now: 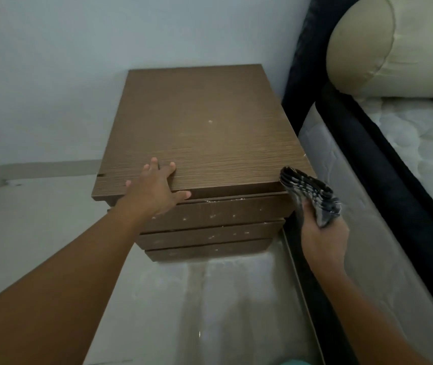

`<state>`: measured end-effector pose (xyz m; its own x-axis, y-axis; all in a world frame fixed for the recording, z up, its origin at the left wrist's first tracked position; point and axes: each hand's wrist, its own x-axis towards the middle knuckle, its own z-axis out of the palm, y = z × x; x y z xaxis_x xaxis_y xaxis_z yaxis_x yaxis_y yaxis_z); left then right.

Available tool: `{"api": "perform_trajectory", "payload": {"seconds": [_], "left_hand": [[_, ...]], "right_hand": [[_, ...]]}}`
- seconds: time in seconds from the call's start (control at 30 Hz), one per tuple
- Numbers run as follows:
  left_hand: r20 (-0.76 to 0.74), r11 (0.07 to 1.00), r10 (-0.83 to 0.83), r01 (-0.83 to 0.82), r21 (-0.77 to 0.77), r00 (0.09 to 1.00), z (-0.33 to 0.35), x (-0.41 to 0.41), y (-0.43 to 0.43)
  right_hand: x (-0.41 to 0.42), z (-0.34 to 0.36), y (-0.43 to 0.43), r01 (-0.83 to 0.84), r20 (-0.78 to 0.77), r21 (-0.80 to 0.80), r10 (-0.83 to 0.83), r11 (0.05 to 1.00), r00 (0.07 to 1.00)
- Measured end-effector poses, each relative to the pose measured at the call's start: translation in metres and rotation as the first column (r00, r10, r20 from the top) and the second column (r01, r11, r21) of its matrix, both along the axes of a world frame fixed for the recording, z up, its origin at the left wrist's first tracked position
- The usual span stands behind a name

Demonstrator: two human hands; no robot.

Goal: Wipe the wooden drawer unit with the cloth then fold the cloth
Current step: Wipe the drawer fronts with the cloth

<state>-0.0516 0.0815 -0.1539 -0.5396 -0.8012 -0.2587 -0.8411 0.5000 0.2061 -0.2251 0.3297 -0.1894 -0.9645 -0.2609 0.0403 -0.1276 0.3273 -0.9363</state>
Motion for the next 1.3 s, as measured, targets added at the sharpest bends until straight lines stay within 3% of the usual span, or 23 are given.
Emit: {"api": "perform_trajectory", "payload": {"seconds": [0.17,0.33,0.5,0.57,0.63,0.77,0.9,0.97,1.07,1.3], "left_hand": [[-0.067,0.973,-0.049,0.032,-0.227,0.997,-0.017,0.010,0.012],[-0.203,0.922,-0.072,-0.013,-0.388,0.977,-0.033,0.016,0.023],[-0.484,0.798,-0.189,-0.153,-0.583,0.855,-0.068,0.034,0.035],[-0.573,0.748,-0.243,-0.225,-0.625,0.783,-0.090,0.047,0.037],[-0.693,0.748,-0.171,-0.365,-0.554,0.701,-0.112,0.062,0.038],[-0.868,0.821,0.194,-0.560,-0.111,0.457,-0.138,0.081,0.035],[-0.875,0.767,0.465,-0.555,0.321,0.136,-0.128,0.075,0.022],[-0.852,0.727,0.522,-0.544,0.419,0.042,-0.123,0.073,0.015],[-0.832,0.704,0.555,-0.527,0.476,-0.010,-0.120,0.073,0.008],[-0.802,0.692,0.597,-0.490,0.530,-0.024,-0.118,0.076,0.001]], "right_hand": [[-0.007,-0.039,-0.004,0.014,-0.348,-0.119,-0.055,0.993,0.936],[-0.020,-0.075,0.005,-0.070,-0.623,-0.116,-0.018,0.991,0.782],[-0.032,-0.098,0.010,-0.055,-0.905,0.002,0.025,0.998,0.424],[-0.034,-0.099,0.012,-0.004,-0.938,0.022,0.022,1.000,0.345],[-0.035,-0.097,0.013,0.041,-0.943,0.040,0.024,0.998,0.331],[-0.033,-0.088,0.010,0.110,-0.945,0.047,0.008,0.993,0.327],[-0.017,-0.077,0.000,0.102,-0.952,0.070,0.036,0.992,0.305],[-0.009,-0.074,-0.005,0.084,-0.940,0.084,0.051,0.993,0.338],[-0.004,-0.073,-0.009,0.063,-0.919,0.112,0.079,0.992,0.386],[-0.005,-0.066,-0.004,0.115,-0.944,0.106,0.063,0.988,0.325]]}}
